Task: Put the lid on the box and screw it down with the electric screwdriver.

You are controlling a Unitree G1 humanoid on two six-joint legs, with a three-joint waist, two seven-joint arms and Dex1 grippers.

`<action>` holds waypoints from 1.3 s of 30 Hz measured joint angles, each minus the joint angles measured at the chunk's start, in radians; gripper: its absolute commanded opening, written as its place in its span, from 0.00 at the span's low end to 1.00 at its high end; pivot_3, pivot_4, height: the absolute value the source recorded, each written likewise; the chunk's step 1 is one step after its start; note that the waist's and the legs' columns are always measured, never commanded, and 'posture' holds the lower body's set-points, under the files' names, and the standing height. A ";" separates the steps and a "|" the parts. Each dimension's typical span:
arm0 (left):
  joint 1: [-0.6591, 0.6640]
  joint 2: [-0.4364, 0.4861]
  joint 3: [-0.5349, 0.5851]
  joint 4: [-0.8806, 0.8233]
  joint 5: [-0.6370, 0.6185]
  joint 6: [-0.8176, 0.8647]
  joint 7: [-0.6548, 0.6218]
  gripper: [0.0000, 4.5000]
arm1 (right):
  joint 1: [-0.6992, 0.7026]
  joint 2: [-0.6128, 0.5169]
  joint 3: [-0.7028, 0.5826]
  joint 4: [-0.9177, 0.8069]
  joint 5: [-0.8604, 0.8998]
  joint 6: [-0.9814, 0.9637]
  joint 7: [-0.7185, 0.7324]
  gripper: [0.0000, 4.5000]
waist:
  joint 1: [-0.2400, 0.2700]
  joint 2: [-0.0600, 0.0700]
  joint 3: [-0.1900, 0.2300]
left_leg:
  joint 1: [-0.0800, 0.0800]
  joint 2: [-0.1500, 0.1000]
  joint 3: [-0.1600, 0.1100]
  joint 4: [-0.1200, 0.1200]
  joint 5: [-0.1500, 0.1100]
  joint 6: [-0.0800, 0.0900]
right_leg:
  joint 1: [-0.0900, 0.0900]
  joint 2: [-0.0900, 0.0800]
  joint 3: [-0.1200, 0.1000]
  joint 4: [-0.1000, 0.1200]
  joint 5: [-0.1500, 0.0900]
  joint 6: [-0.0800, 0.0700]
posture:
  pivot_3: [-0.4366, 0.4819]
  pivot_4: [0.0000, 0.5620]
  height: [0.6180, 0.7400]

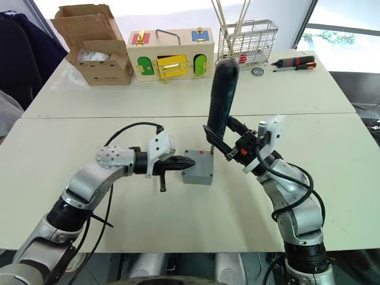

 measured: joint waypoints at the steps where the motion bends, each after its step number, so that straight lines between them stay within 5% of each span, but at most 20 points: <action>1: 0.000 -0.001 -0.002 0.000 0.003 0.000 0.001 0.00 | -0.002 0.001 0.009 0.007 -0.009 -0.011 0.001 0.42 | -0.001 -0.001 -0.002 | 0.000 0.000 0.000 0.000 0.000 0.000 | 0.000 0.000 0.000 0.000 0.000 0.000 | 0.48 0.27 0.92; 19: 0.015 -0.020 -0.007 0.002 0.011 0.017 0.021 0.00 | -0.001 0.008 0.030 0.088 -0.032 -0.093 0.026 0.42 | 0.005 -0.005 -0.017 | 0.003 0.001 -0.001 0.000 -0.001 0.000 | 0.004 0.001 0.000 -0.002 0.000 0.000 | 0.48 0.27 0.92; 29: 0.034 -0.024 -0.013 0.007 0.019 0.016 0.020 0.00 | 0.019 0.023 0.033 0.127 -0.032 -0.135 0.027 0.42 | 0.005 -0.005 -0.018 | 0.033 0.002 -0.002 -0.013 -0.006 0.008 | 0.034 0.001 0.000 -0.018 -0.002 -0.001 | 0.48 0.27 0.92; 39: 0.034 -0.032 -0.023 0.008 0.029 0.014 0.020 0.00 | 0.021 0.032 0.035 0.148 -0.033 -0.152 0.025 0.42 | 0.006 -0.007 -0.023 | 0.033 0.003 -0.002 -0.014 -0.008 0.006 | 0.034 0.001 0.000 -0.018 -0.003 -0.001 | 0.48 0.27 0.92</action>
